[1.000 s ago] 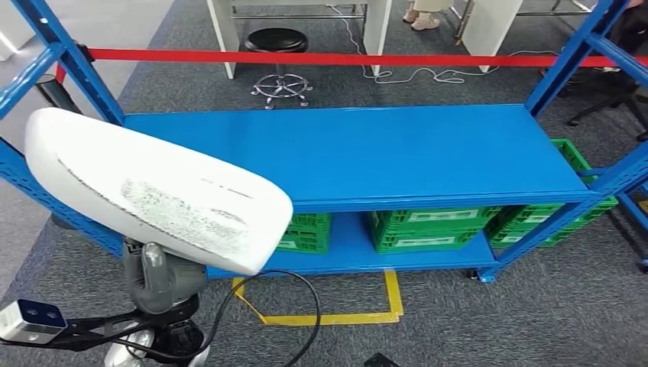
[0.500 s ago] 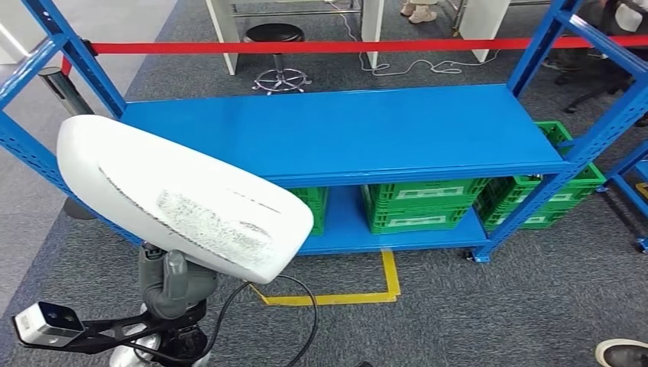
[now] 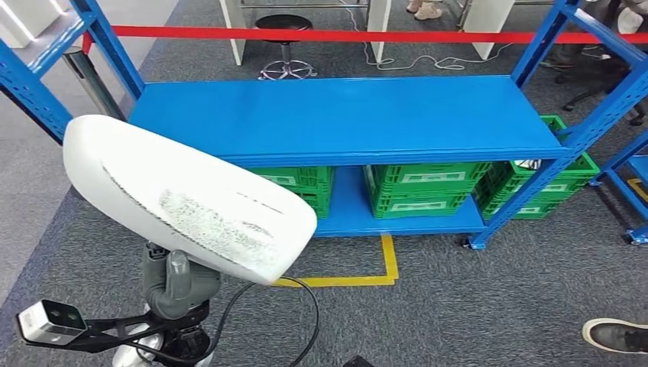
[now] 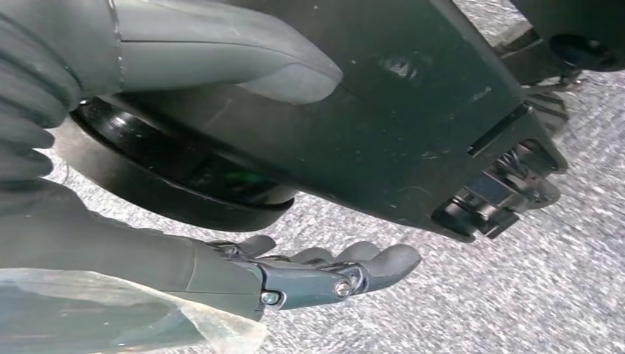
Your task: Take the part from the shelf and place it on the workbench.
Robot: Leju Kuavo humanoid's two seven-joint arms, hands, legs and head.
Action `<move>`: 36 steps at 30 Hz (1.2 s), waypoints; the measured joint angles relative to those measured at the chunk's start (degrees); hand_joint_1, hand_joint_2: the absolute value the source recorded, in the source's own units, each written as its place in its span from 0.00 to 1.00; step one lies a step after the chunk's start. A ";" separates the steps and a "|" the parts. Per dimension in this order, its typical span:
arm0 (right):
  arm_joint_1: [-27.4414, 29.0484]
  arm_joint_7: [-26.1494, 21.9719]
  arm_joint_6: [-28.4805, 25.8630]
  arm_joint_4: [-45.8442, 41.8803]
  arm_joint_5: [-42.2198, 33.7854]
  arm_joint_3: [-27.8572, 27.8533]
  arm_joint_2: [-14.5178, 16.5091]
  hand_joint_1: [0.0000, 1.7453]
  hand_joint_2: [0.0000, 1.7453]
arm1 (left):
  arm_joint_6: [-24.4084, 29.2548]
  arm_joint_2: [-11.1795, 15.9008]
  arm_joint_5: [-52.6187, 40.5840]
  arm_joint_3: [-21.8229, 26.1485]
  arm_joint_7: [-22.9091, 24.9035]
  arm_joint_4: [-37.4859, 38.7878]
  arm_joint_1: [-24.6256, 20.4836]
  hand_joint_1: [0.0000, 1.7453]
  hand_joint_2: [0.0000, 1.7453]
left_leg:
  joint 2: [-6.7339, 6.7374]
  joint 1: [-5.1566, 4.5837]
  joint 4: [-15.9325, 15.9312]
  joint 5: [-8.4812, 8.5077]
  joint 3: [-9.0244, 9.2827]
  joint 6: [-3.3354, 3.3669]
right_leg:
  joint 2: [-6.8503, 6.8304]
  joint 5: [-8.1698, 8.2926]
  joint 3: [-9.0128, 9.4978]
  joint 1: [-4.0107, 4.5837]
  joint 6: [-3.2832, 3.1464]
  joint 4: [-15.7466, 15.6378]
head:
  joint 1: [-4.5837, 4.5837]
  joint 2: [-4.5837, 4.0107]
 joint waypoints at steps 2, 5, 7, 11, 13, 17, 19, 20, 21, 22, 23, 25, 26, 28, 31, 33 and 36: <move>-0.15 -0.05 0.01 0.00 -0.01 0.00 -0.04 0.00 1.00 | -0.31 -0.01 -0.33 -0.03 -0.01 0.12 -0.01 1.00 1.00 | 0.07 -0.07 0.07 1.25 -1.68 0.37 | 0.12 -5.48 -1.47 -0.18 0.42 6.17 | 0.14 0.00; -0.24 -0.03 0.19 0.00 -0.07 -0.01 -0.09 0.00 1.00 | -0.46 -0.01 -0.37 -0.03 0.00 0.34 -0.02 1.00 1.00 | 0.13 -0.13 0.32 3.18 -4.55 0.23 | 0.12 -5.96 -1.14 -0.38 0.82 12.85 | 0.14 0.00; -0.04 -0.11 0.54 0.00 -0.26 -0.05 -0.10 0.00 1.00 | -0.39 -0.04 -0.11 -0.01 0.00 0.43 -0.09 1.00 1.00 | 0.19 -0.11 0.78 4.24 -6.47 -0.15 | -0.07 -1.73 2.46 -0.61 1.02 9.65 | 0.14 0.00; 0.32 -0.57 0.99 0.02 -0.73 -0.19 -0.10 0.00 1.00 | 0.88 -0.16 0.74 0.04 -0.01 0.46 -0.36 1.00 1.00 | 0.75 -0.47 2.53 5.60 -8.44 -1.10 | -1.53 -4.03 11.43 -0.59 0.26 -4.30 | 0.08 0.00; 0.64 -0.72 0.99 0.07 -0.83 -0.20 -0.10 0.00 1.00 | 1.35 -0.15 0.97 0.05 -0.01 0.51 -0.47 1.00 1.00 | 1.29 -0.28 2.87 5.90 -8.67 -1.65 | -0.86 -4.37 11.42 -0.54 -0.94 -5.16 | 0.02 0.00; 1.02 -0.85 0.96 0.11 -0.99 -0.27 -0.08 0.00 1.00 | 1.53 -0.13 1.16 0.07 -0.01 0.60 -0.56 1.00 1.00 | 0.57 0.10 11.27 -1.50 -10.92 -2.78 | 0.37 -2.91 10.27 -0.55 -2.17 -5.05 | -0.06 0.00; 1.07 -0.86 0.97 0.11 -0.99 -0.28 -0.08 0.00 1.00 | 1.54 -0.12 1.23 0.07 0.00 0.70 -0.58 1.00 1.00 | 0.36 0.12 17.67 -4.38 -12.23 -2.86 | 1.12 -2.37 9.81 -0.47 -2.22 -4.93 | -0.06 0.00; 1.09 -0.87 0.97 0.11 -1.00 -0.30 -0.08 0.00 1.00 | 1.54 -0.11 1.23 0.07 0.01 0.74 -0.59 1.00 1.00 | 0.27 0.12 18.47 -4.15 -11.91 -2.73 | 1.57 -2.18 9.66 -0.42 -2.20 -4.82 | -0.06 0.00; 1.09 -0.89 0.97 0.11 -1.01 -0.31 -0.08 0.00 1.00 | 1.55 -0.12 1.24 0.07 0.01 0.77 -0.61 1.00 1.00 | 0.05 0.10 17.03 -2.83 -10.68 -2.47 | 2.12 -2.04 9.60 -0.36 -2.16 -4.66 | -0.06 0.00; 1.07 -0.91 0.97 0.11 -1.00 -0.32 -0.08 0.00 1.00 | 1.55 -0.12 1.24 0.06 0.01 0.78 -0.62 1.00 1.00 | -0.66 0.07 13.83 -0.79 -8.80 -2.07 | 2.71 -1.97 9.60 -0.31 -2.11 -4.48 | -0.06 0.00; 1.04 -0.93 0.97 0.13 -1.01 -0.33 -0.02 0.00 1.00 | 1.56 -0.10 1.24 0.06 0.01 0.79 -0.63 1.00 1.00 | -2.01 0.12 10.48 0.77 -6.89 -1.57 | 3.25 -1.98 9.22 -0.30 -2.01 -4.30 | -0.01 0.00; 0.87 -0.95 0.97 0.16 -0.99 -0.35 0.10 0.00 1.00 | 1.57 -0.09 1.24 0.10 0.00 0.82 -0.62 1.00 1.00 | -4.39 0.15 5.94 2.66 -4.61 -0.93 | 4.47 -1.90 8.53 -0.52 -1.47 -3.94 | 0.15 0.01; 0.80 -0.95 0.98 0.19 -0.99 -0.37 0.16 0.00 1.00 | 1.57 -0.08 1.25 0.10 0.01 0.83 -0.64 1.00 1.00 | -4.85 0.09 5.46 2.63 -4.42 -0.79 | 5.09 -1.75 8.14 -0.80 -1.04 -3.90 | 0.16 0.01; 0.74 -0.95 1.01 0.20 -0.85 -0.39 0.14 0.00 1.00 | 1.51 -0.14 1.33 0.05 0.01 0.84 -0.76 1.00 1.00 | -3.82 0.00 4.14 2.76 -4.07 -0.58 | 6.05 -1.54 7.76 -1.18 -0.18 -4.05 | 0.02 0.01; 0.52 -0.92 1.12 0.18 -0.46 -0.39 0.06 0.00 1.00 | 1.08 -0.20 1.28 -0.05 0.01 0.84 -0.98 1.00 1.00 | -1.72 0.44 0.59 2.00 -2.71 0.08 | 3.23 -4.14 4.65 -0.93 0.69 -0.02 | 0.52 0.01; 0.15 -0.91 1.23 0.17 -0.35 -0.40 0.04 0.00 1.00 | 0.90 -0.20 1.05 0.02 0.01 0.85 -0.97 1.00 1.00 | -0.30 0.40 0.23 1.87 -2.78 0.19 | 1.41 -6.86 0.69 -0.94 1.26 7.31 | 0.82 0.02; -0.16 -0.80 1.53 0.17 -0.26 -0.40 0.03 0.00 1.00 | 0.74 -0.21 0.96 0.07 0.01 0.90 -0.97 1.00 1.00 | 1.85 0.37 0.52 1.74 -2.82 0.09 | 0.54 -5.16 -0.72 -1.01 1.82 9.77 | 0.90 0.02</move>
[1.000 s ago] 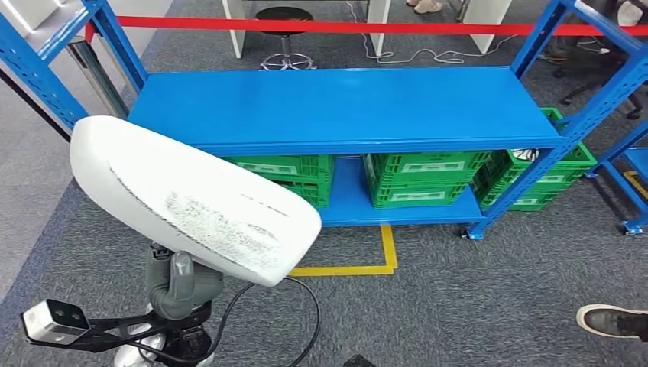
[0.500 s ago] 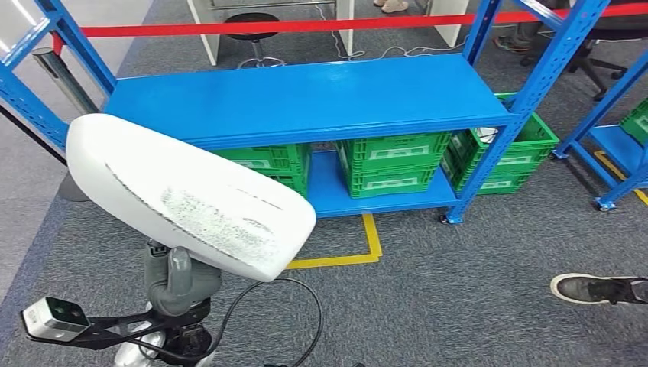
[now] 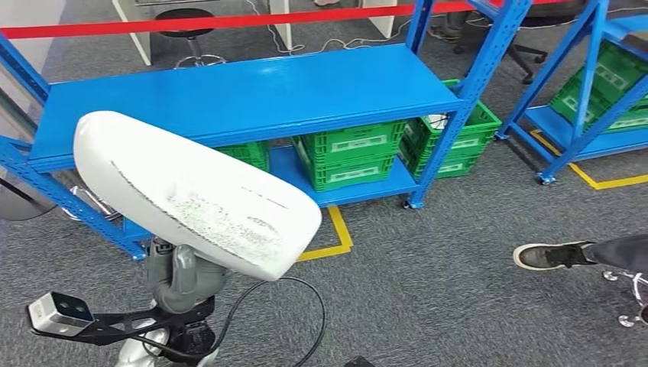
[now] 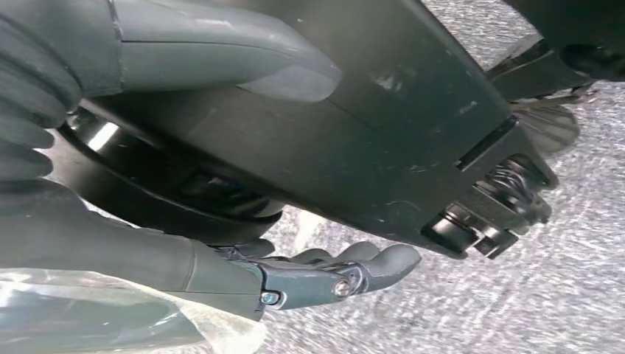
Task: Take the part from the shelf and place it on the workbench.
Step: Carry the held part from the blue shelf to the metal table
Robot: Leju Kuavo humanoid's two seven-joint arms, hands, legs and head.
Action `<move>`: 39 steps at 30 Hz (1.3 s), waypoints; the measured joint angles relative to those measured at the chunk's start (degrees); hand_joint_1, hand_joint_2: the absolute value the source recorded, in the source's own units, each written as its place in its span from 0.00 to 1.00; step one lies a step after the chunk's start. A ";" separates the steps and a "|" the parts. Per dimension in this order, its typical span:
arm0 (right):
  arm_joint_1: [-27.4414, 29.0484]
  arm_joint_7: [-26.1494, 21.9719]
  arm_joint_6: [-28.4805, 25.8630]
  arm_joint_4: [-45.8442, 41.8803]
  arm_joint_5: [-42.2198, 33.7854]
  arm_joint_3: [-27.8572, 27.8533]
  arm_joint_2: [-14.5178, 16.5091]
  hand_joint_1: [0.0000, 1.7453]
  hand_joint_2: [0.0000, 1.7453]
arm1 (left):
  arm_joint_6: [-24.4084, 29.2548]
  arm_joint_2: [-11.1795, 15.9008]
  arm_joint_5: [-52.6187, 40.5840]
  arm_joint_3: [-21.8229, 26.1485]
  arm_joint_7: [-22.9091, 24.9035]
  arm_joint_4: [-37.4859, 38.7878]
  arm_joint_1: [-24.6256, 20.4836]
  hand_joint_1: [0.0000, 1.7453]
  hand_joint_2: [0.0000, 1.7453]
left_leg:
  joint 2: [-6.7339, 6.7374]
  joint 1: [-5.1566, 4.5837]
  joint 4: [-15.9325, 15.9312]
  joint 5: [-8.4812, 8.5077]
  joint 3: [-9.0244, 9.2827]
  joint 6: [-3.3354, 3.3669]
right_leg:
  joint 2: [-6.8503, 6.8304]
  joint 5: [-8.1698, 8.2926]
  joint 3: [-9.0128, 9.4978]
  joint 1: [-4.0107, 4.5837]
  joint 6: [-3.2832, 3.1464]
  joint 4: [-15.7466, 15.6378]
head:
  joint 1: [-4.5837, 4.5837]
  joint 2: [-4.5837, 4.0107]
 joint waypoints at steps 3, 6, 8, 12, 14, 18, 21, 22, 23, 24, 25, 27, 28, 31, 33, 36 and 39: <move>0.16 0.57 0.42 0.00 0.13 -0.01 0.01 0.00 1.00 | -0.20 -0.05 0.32 0.02 0.00 0.03 -0.01 1.00 1.00 | 1.53 -0.13 0.70 -0.35 -0.08 -0.54 | -2.85 5.04 4.98 0.22 -0.33 -10.53 | 0.08 0.00; 0.29 1.44 0.60 0.00 -0.22 -0.04 0.02 0.00 1.00 | -0.15 -0.08 0.33 0.07 0.00 0.06 -0.01 1.00 1.00 | 3.02 -0.55 1.19 -0.37 -0.33 -1.42 | -3.72 5.54 5.79 0.73 -1.87 -13.45 | 0.13 0.00; 0.35 1.92 0.55 0.00 -1.00 -0.21 0.03 0.00 1.00 | 0.01 -0.07 0.12 0.06 0.00 0.09 0.00 1.00 1.00 | 3.36 -0.43 1.51 -0.77 -0.41 -2.05 | -2.43 6.01 5.59 0.58 -2.80 -13.42 | 0.12 0.00; 0.48 1.84 -0.81 0.00 -5.21 -2.21 0.07 0.00 1.00 | 0.03 0.01 -0.85 0.63 0.00 -0.19 1.01 1.00 1.00 | -1.12 0.01 12.18 -7.64 -4.30 -2.99 | -0.19 6.96 5.13 0.29 -4.15 -13.52 | -0.16 0.00; 0.83 1.17 -2.47 0.00 -8.56 -4.39 0.05 0.00 1.00 | -0.04 -0.11 -1.58 1.37 0.00 -0.81 2.15 1.00 1.00 | -1.59 0.06 17.22 -9.18 -6.13 -3.00 | 1.20 7.17 4.83 0.31 -4.21 -13.39 | -0.15 0.00; 1.12 0.27 -5.07 0.00 -12.48 -8.62 0.06 0.00 1.00 | -0.28 -0.52 -1.94 2.94 0.00 -2.78 4.09 1.00 1.00 | -4.43 0.32 6.72 -2.69 -1.14 -2.30 | 4.20 7.31 4.50 0.36 -3.79 -12.87 | -0.12 0.00; 0.99 0.14 -6.44 -0.03 -13.91 -10.96 0.04 0.00 1.00 | -0.15 -0.92 -2.08 3.98 0.00 -3.84 5.08 1.00 1.00 | -6.58 0.41 2.09 -1.94 0.54 -1.96 | 5.94 7.69 3.38 0.26 -2.72 -12.48 | -0.08 0.00; 1.02 0.11 -6.99 -0.05 -14.26 -11.67 0.02 0.00 1.00 | 0.09 -1.10 -2.26 4.29 0.00 -4.14 5.32 1.00 1.00 | -6.07 0.43 1.80 -1.89 0.49 -1.76 | 6.47 7.90 2.85 0.15 -2.29 -12.52 | -0.09 0.00; 1.08 -0.02 -7.53 -0.07 -14.54 -12.34 -0.04 0.00 1.00 | 0.39 -1.30 -2.45 4.54 0.00 -4.41 5.51 1.00 1.00 | -5.40 0.48 1.66 -1.67 0.39 -1.47 | 6.45 7.88 2.44 0.11 -1.93 -12.39 | -0.06 0.00; 1.13 -0.25 -8.04 -0.08 -14.62 -12.94 -0.09 0.00 1.00 | 0.79 -1.47 -2.64 4.76 0.00 -4.71 5.67 1.00 1.00 | -4.69 0.59 1.42 -1.42 0.37 -1.11 | 5.60 7.27 1.84 0.19 -1.61 -11.66 | 0.13 0.00; 1.11 -0.58 -8.48 -0.08 -14.51 -13.38 -0.16 0.00 1.00 | 1.18 -1.60 -2.75 4.98 -0.01 -5.01 5.83 1.00 1.00 | -3.87 0.70 1.15 -1.20 0.33 -0.77 | 4.22 5.95 0.79 0.26 -1.31 -9.78 | 0.41 0.00; 0.93 -1.18 -9.04 -0.10 -14.10 -13.85 -0.25 0.00 1.00 | 1.66 -1.75 -2.79 5.43 -0.02 -5.44 6.21 1.00 1.00 | -2.24 0.57 1.04 -1.03 0.11 -0.44 | 1.15 1.92 -2.26 0.28 -0.84 -2.87 | 0.89 -0.01; 0.80 -1.38 -9.20 -0.10 -13.98 -13.96 -0.28 0.00 1.00 | 1.76 -1.81 -2.78 5.62 -0.02 -5.54 6.40 1.00 1.00 | -1.34 0.48 1.06 -1.02 0.01 -0.42 | 0.49 0.25 -3.77 0.22 -0.66 0.81 | 0.92 -0.01; 0.80 -1.55 -9.38 -0.11 -13.80 -14.11 -0.33 0.00 1.00 | 1.85 -1.91 -2.78 5.85 -0.02 -5.60 6.69 1.00 1.00 | 1.05 0.38 1.11 -1.02 -0.03 -0.43 | -0.36 1.15 -2.73 0.18 -0.52 1.29 | 0.92 0.00; 0.96 -1.57 -9.54 -0.11 -13.73 -14.22 -0.38 0.00 1.00 | 2.03 -1.98 -2.79 5.86 -0.02 -5.76 6.77 1.00 1.00 | 2.26 0.24 1.20 -1.08 0.03 -0.63 | -2.32 4.39 2.13 0.33 -0.77 -6.90 | 0.94 0.00; 1.01 -1.87 -9.64 -0.11 -14.21 -14.64 -0.39 0.00 1.00 | 2.34 -2.03 -2.92 5.94 -0.01 -6.19 6.96 1.00 1.00 | 3.71 -0.28 1.48 -1.11 -0.08 -1.43 | -4.08 5.87 5.42 0.76 -1.89 -13.05 | 0.82 0.00; 1.38 -2.10 -9.64 -0.11 -14.72 -15.30 -0.39 0.00 1.00 | 2.61 -2.03 -3.15 5.98 -0.02 -6.47 7.03 1.00 1.00 | 3.41 -0.09 2.26 -1.86 -0.22 -2.39 | -2.34 6.44 4.99 0.59 -3.10 -13.11 | 0.77 -0.01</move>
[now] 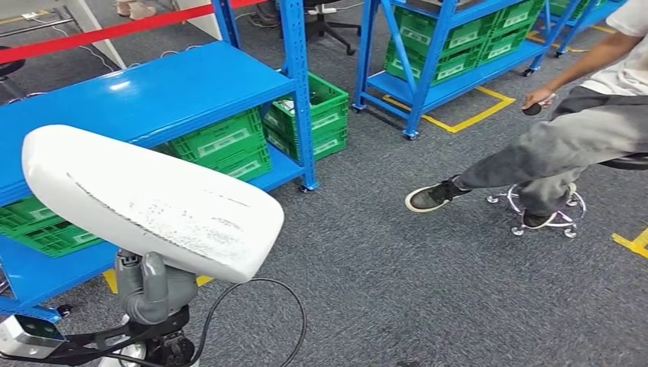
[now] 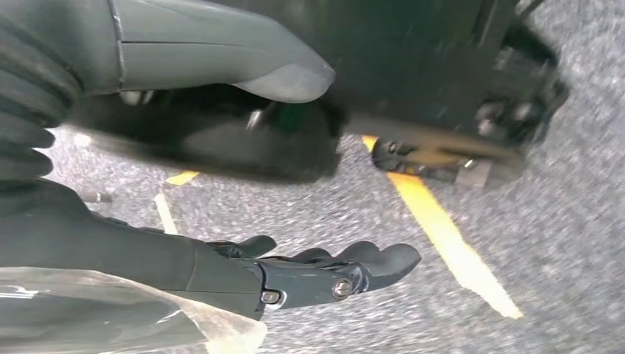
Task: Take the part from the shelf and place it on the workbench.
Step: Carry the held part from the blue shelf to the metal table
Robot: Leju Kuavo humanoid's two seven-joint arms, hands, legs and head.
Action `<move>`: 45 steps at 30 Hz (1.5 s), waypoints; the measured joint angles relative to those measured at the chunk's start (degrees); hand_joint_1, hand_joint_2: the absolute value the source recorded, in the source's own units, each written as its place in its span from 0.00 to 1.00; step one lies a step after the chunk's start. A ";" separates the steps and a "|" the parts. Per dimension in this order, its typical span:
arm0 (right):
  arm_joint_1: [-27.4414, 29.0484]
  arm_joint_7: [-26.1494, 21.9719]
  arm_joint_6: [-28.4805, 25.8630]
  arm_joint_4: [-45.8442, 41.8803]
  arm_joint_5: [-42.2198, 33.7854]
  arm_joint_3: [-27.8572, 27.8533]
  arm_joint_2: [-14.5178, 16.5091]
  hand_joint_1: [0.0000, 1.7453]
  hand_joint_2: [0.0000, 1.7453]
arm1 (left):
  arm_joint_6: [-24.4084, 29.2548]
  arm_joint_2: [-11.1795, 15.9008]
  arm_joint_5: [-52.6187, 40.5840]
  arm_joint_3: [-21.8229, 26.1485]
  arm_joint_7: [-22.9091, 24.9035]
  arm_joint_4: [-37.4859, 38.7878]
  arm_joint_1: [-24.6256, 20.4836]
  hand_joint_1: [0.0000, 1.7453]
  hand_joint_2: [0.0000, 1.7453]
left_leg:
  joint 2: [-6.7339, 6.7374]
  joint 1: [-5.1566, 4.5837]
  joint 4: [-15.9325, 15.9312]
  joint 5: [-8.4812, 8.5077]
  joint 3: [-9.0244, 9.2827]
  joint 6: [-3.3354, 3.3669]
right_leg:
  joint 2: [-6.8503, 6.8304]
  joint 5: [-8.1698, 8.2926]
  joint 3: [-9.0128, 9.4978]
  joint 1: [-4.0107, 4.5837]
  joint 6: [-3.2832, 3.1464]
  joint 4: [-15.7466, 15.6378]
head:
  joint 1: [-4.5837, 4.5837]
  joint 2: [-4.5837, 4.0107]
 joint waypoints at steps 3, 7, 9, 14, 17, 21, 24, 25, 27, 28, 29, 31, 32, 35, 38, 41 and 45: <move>-0.04 0.07 0.22 -0.02 -0.09 -0.30 0.00 0.00 1.00 | 0.08 0.01 0.28 0.19 -0.03 -0.20 0.24 1.00 1.00 | -4.22 0.31 8.23 -5.13 -3.19 -0.63 | 1.86 0.60 -0.08 -0.24 -0.97 -0.18 | -0.23 -0.01; 0.07 0.32 0.52 -0.02 -0.07 -0.52 0.00 0.00 1.00 | 0.10 -0.01 0.54 0.36 -0.03 -0.21 0.49 1.00 1.00 | -5.24 0.34 14.64 -5.89 -5.84 -0.51 | 5.02 0.82 -0.27 -0.16 -1.20 -0.04 | -0.23 0.01; 0.05 0.51 0.74 -0.01 0.10 -0.55 0.01 0.00 1.00 | 0.03 -0.02 0.64 0.36 -0.03 -0.21 0.51 1.00 1.00 | -6.89 0.48 7.73 -1.77 -2.78 -0.13 | 6.70 0.85 -0.32 -0.19 -1.10 0.20 | -0.24 0.01; -0.31 1.33 1.77 -0.01 1.20 -0.55 0.02 0.00 1.00 | -0.92 -0.17 1.36 0.35 -0.03 -0.30 0.65 1.00 1.00 | -9.89 0.70 0.01 0.23 0.08 0.75 | 9.94 1.34 -2.13 -0.59 0.71 0.86 | -0.20 0.01; -0.33 1.95 2.27 -0.02 1.16 -0.55 -0.30 0.00 1.00 | -1.98 -0.24 1.36 0.21 -0.03 -0.30 0.62 1.00 1.00 | -7.43 0.91 -0.73 0.69 0.19 1.73 | 6.26 -0.88 -4.39 -0.39 1.50 4.47 | 0.27 0.01; -0.77 2.18 4.01 -0.04 0.38 -0.78 -1.93 0.00 1.00 | -3.53 -0.23 1.60 0.23 -0.03 -0.29 0.63 1.00 1.00 | -3.56 0.58 -0.71 0.63 0.00 2.10 | 2.47 -6.02 -9.46 -0.49 2.31 16.04 | 0.60 -0.01; -0.61 2.31 5.17 -0.04 -0.02 -1.24 -3.35 0.00 1.00 | -4.52 -0.23 2.26 0.27 -0.03 -0.28 0.61 1.00 1.00 | -1.33 0.54 -0.65 0.53 0.09 1.92 | 0.44 -1.98 -4.52 -0.69 2.46 8.31 | 0.63 0.00; -0.54 2.37 5.33 -0.04 -0.09 -1.36 -3.70 0.00 1.00 | -4.68 -0.23 2.37 0.28 -0.03 -0.29 0.61 1.00 1.00 | -0.76 0.39 -0.53 0.44 0.10 1.70 | -1.01 -0.88 -2.36 -0.52 2.28 4.59 | 0.68 0.01; -0.41 2.45 5.48 -0.04 -0.16 -1.53 -4.25 0.00 1.00 | -4.86 -0.23 2.45 0.33 -0.03 -0.30 0.61 1.00 1.00 | 0.31 0.05 -0.35 0.38 0.08 1.14 | -2.76 -0.17 -0.28 -0.14 1.67 0.66 | 0.70 0.01; -0.30 2.45 5.52 -0.04 -0.19 -1.59 -4.45 0.00 1.00 | -4.90 -0.24 2.46 0.35 -0.03 -0.30 0.61 1.00 1.00 | 0.92 -0.06 -0.34 0.41 0.10 0.87 | -2.50 -0.20 -0.42 0.05 1.30 0.49 | 0.73 0.01; -0.20 2.44 5.56 -0.04 -0.21 -1.63 -4.66 0.00 1.00 | -4.93 -0.24 2.46 0.35 -0.03 -0.30 0.60 1.00 1.00 | 1.49 -0.02 -0.39 0.36 0.14 0.55 | -1.71 -0.02 -0.47 0.05 0.94 0.45 | 0.72 0.01; -0.03 2.44 5.65 -0.04 -0.25 -1.68 -4.92 0.00 1.00 | -5.01 -0.23 2.46 0.34 -0.03 -0.30 0.57 1.00 1.00 | 0.28 0.25 0.61 -0.75 -0.01 -0.10 | -0.31 0.32 -0.47 -0.13 0.25 0.17 | 0.63 0.01; -0.01 2.44 5.78 -0.04 -0.31 -1.72 -5.05 0.00 1.00 | -5.11 -0.21 2.46 0.38 -0.03 -0.30 0.57 1.00 1.00 | -1.29 0.36 2.52 -2.14 -0.70 -0.33 | 0.37 0.52 -0.31 -0.27 -0.11 0.02 | 0.49 0.01; 0.03 2.44 6.79 -0.04 -0.59 -1.93 -5.84 0.00 1.00 | -5.85 -0.20 2.48 0.69 -0.03 -0.28 0.62 1.00 1.00 | -4.94 0.43 13.38 -7.31 -5.25 -0.32 | 2.62 0.81 -0.58 -0.27 -0.69 -0.01 | 0.09 0.00; 0.39 2.43 8.29 -0.04 -0.82 -2.27 -7.29 0.00 1.00 | -6.80 -0.22 2.73 0.93 -0.03 -0.26 0.65 1.00 1.00 | -5.50 0.42 13.47 -5.01 -5.40 0.04 | 5.28 0.85 -0.55 -0.19 -0.72 0.15 | 0.07 0.00; 0.49 2.32 9.29 -0.07 -0.86 -2.65 -8.46 0.00 1.00 | -7.83 -0.27 3.03 1.22 -0.03 -0.25 0.69 1.00 1.00 | -8.39 0.68 2.98 -0.18 -0.92 0.59 | 7.64 0.77 -0.82 -0.13 -0.30 0.70 | 0.10 -0.01; 0.81 2.03 9.56 -0.13 -0.70 -2.96 -9.22 0.00 1.00 | -8.78 -0.54 2.99 1.50 -0.03 -0.21 0.78 1.00 1.00 | -8.83 0.60 0.22 -0.13 -0.04 1.17 | 9.32 1.03 -2.32 -0.61 1.27 0.92 | 0.17 0.01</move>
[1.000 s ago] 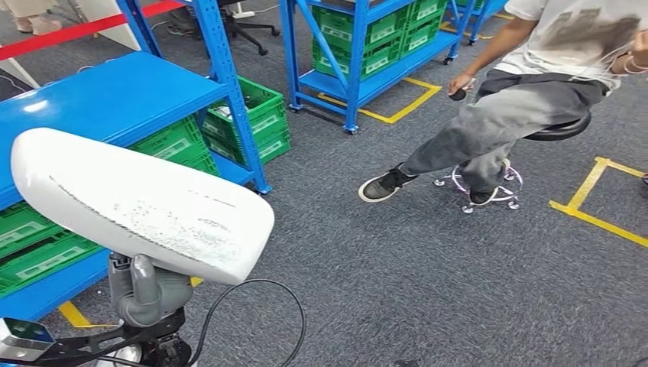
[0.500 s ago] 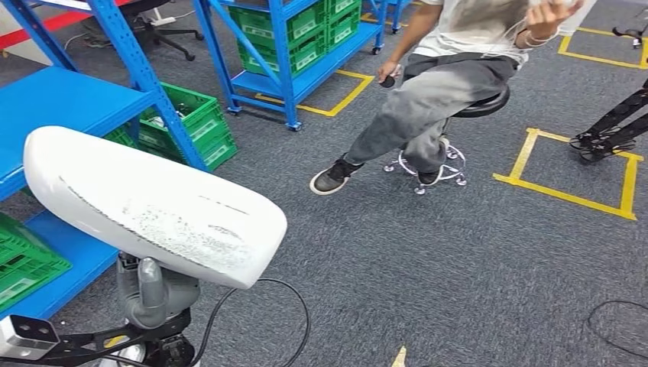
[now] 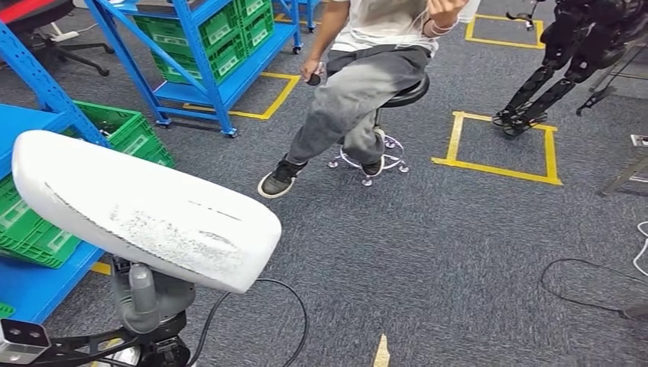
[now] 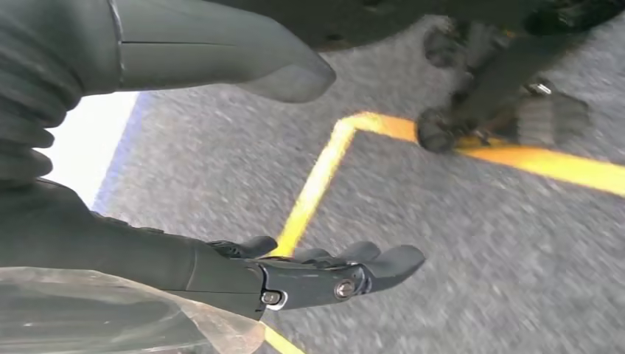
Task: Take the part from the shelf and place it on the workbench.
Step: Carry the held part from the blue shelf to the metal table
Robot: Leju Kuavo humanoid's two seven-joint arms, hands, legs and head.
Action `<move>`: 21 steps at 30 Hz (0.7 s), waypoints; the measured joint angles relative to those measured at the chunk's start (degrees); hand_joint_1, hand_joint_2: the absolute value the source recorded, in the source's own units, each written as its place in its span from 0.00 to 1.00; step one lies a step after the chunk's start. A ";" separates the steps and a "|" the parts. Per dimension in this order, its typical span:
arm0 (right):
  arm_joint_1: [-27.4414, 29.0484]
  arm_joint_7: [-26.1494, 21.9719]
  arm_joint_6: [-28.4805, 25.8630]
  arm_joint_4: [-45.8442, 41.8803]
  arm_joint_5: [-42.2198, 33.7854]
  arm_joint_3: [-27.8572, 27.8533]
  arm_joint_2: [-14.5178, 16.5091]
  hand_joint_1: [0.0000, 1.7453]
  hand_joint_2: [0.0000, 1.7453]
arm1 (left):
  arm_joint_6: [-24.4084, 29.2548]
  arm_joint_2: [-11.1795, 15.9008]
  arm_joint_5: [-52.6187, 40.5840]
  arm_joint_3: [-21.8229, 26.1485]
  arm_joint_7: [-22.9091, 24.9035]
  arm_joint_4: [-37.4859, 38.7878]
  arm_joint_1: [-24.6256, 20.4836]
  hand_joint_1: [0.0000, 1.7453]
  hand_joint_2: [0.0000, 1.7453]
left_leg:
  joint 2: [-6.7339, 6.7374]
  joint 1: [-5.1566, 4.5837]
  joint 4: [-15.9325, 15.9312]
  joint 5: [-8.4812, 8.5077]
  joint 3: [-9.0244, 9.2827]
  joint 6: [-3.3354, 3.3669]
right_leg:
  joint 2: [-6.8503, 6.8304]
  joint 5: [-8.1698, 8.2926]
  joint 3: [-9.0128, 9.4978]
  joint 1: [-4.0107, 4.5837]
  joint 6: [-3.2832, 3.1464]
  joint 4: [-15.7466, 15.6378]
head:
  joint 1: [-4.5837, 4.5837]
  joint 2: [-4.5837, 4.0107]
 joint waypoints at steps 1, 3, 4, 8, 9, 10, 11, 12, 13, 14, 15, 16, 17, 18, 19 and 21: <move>0.16 -0.01 0.02 0.00 0.03 -0.03 -0.15 0.00 1.00 | -0.11 -0.04 -0.01 0.00 0.00 0.00 0.01 1.00 1.00 | 0.60 0.06 -0.27 0.16 0.09 0.33 | -0.83 -0.38 -0.45 0.03 0.32 0.50 | 0.08 0.00; 0.20 -0.02 0.08 0.00 0.05 -0.05 -0.37 0.00 1.00 | -0.24 -0.11 -0.01 0.04 0.00 0.00 0.06 1.00 1.00 | 2.12 0.17 -0.73 0.36 0.24 0.95 | -3.91 -2.93 -2.76 0.14 0.77 4.80 | 0.34 0.00; 0.13 -0.05 0.11 0.00 0.05 -0.05 -0.37 0.00 1.00 | -0.27 -0.11 -0.02 0.08 0.00 0.00 0.10 1.00 1.00 | 2.92 0.08 -0.76 0.32 0.24 1.11 | -5.43 -4.81 -4.69 0.18 1.00 8.56 | 0.46 0.00; 0.20 -0.10 0.18 0.00 0.05 -0.06 -0.45 0.00 1.00 | -0.29 -0.11 -0.05 0.19 0.00 0.01 0.18 1.00 1.00 | 6.09 -0.06 -0.73 0.12 0.29 1.14 | -7.14 -5.79 -7.58 -0.09 1.53 14.53 | 0.62 0.00; 0.23 -0.10 0.18 -0.01 0.05 -0.06 -0.54 0.00 1.00 | -0.29 -0.11 -0.07 0.19 0.00 0.01 0.18 1.00 1.00 | 6.73 -0.05 -0.72 0.02 0.39 1.01 | -7.80 -3.91 -5.65 -0.11 1.48 11.04 | 0.66 0.00; 0.19 -0.10 0.18 -0.01 0.05 -0.07 -0.62 0.00 1.00 | -0.29 -0.12 -0.07 0.19 0.00 0.01 0.18 1.00 1.00 | 7.31 -0.13 -0.70 -0.12 0.52 0.81 | -9.23 -2.28 -3.32 -0.02 1.38 6.82 | 0.70 0.00; 0.05 -0.11 0.18 -0.02 0.05 -0.07 -0.69 0.00 1.00 | -0.29 -0.12 -0.05 0.21 0.00 0.00 0.19 1.00 1.00 | 7.87 -0.28 -0.62 -0.29 0.64 0.51 | -10.35 -1.10 -1.29 0.15 1.05 3.29 | 0.72 0.00; -0.09 -0.14 0.18 -0.03 0.05 -0.07 -0.72 0.00 1.00 | -0.29 -0.13 -0.04 0.23 0.00 0.00 0.21 1.00 1.00 | 8.42 -0.44 -0.57 -0.41 0.75 0.21 | -11.19 -0.49 0.03 0.34 0.67 0.97 | 0.72 0.00; -0.18 -0.15 0.18 -0.04 0.05 -0.07 -0.72 0.00 1.00 | -0.29 -0.13 -0.04 0.25 0.00 0.00 0.22 1.00 1.00 | 8.95 -0.58 -0.55 -0.48 0.83 -0.07 | -11.45 -0.41 0.51 0.56 0.26 0.04 | 0.71 -0.01; -0.18 -0.17 0.18 -0.04 0.05 -0.07 -0.72 0.00 1.00 | -0.29 -0.13 -0.04 0.26 0.00 0.00 0.22 1.00 1.00 | 9.53 -0.62 -0.58 -0.49 0.93 -0.35 | -10.77 -0.30 0.45 0.70 -0.17 -0.03 | 0.70 -0.01; -0.07 -0.17 0.18 -0.05 0.05 -0.07 -0.73 0.00 1.00 | -0.29 -0.13 -0.06 0.26 0.00 0.00 0.22 1.00 1.00 | 9.80 -0.52 -0.63 -0.60 1.04 -0.66 | -10.16 -0.15 0.44 0.66 -0.57 -0.15 | 0.68 -0.01; 0.05 -0.16 0.18 -0.05 0.05 -0.07 -0.74 0.00 1.00 | -0.29 -0.12 -0.07 0.26 0.00 0.00 0.23 1.00 1.00 | 9.16 -0.39 -0.29 -1.04 1.06 -0.95 | -9.54 0.00 0.48 0.58 -0.92 -0.31 | 0.61 -0.01; 0.13 -0.15 0.19 -0.06 0.05 -0.07 -0.76 0.00 1.00 | -0.30 -0.12 -0.07 0.30 0.00 0.00 0.25 1.00 1.00 | 7.92 -0.25 0.97 -2.05 0.67 -1.19 | -8.90 0.16 0.56 0.45 -1.27 -0.49 | 0.49 0.00; 0.11 -0.14 0.18 -0.07 0.05 -0.07 -0.78 0.00 1.00 | -0.30 -0.11 -0.07 0.35 0.00 0.01 0.29 1.00 1.00 | 6.32 -0.14 3.47 -3.63 -0.31 -1.36 | -8.21 0.30 0.69 0.32 -1.60 -0.65 | 0.31 0.00; 0.03 -0.14 0.17 -0.07 0.05 -0.07 -0.78 0.00 1.00 | -0.30 -0.11 -0.06 0.42 0.00 0.01 0.34 1.00 1.00 | 4.81 -0.10 7.06 -5.51 -1.84 -1.38 | -7.48 0.34 0.67 0.34 -1.79 -0.66 | 0.16 -0.01; -0.12 -0.15 0.18 -0.07 0.05 -0.07 -0.79 0.00 1.00 | -0.29 -0.11 -0.04 0.61 0.00 0.04 0.46 1.00 1.00 | 3.73 -0.13 14.18 -8.24 -5.15 -1.35 | -5.86 0.37 0.65 0.48 -2.05 -0.64 | 0.03 0.00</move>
